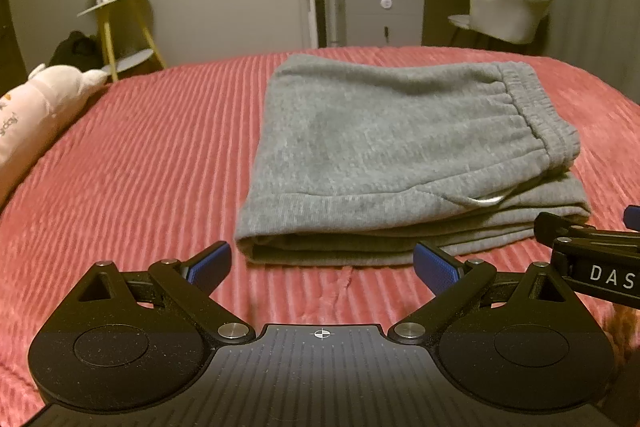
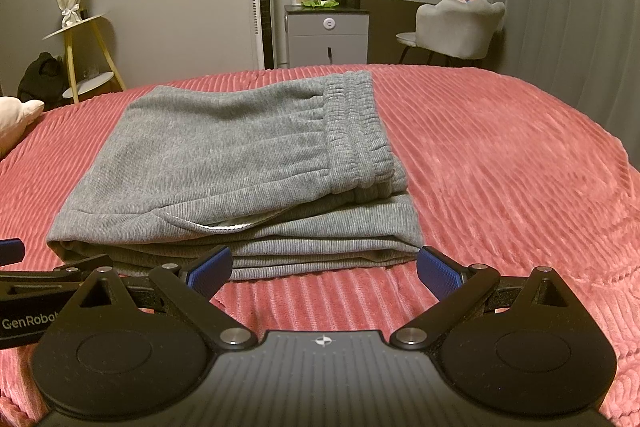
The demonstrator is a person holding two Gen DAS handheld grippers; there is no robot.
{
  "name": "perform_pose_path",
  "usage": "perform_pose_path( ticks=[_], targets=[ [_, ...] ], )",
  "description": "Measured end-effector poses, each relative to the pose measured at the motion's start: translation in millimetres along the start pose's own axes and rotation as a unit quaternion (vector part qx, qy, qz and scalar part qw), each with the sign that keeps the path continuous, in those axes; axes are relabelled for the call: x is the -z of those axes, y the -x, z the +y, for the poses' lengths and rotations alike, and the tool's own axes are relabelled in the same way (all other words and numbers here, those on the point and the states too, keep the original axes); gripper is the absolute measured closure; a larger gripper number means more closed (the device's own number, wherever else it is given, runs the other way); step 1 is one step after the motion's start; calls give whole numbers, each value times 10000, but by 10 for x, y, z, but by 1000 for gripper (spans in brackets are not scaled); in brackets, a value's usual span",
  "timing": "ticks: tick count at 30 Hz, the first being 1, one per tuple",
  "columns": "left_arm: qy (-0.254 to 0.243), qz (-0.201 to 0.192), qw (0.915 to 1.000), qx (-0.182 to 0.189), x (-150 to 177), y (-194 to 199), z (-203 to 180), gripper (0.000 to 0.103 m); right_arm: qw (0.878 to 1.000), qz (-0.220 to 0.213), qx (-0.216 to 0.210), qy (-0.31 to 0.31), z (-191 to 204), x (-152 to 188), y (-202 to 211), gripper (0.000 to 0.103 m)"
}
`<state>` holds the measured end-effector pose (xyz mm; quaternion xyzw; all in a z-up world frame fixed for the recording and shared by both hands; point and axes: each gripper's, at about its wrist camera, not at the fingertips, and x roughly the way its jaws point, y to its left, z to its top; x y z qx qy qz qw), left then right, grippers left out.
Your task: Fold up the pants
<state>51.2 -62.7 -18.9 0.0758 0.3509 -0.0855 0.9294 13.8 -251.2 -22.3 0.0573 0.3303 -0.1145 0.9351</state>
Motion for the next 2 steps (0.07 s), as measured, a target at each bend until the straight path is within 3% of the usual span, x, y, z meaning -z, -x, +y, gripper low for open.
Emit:
perform_pose_path(
  ticks=[2],
  targets=[
    [-13, 1, 10000, 10, 1, -1, -4, 3, 10000, 4, 2, -10, 5, 3, 3, 4]
  ],
)
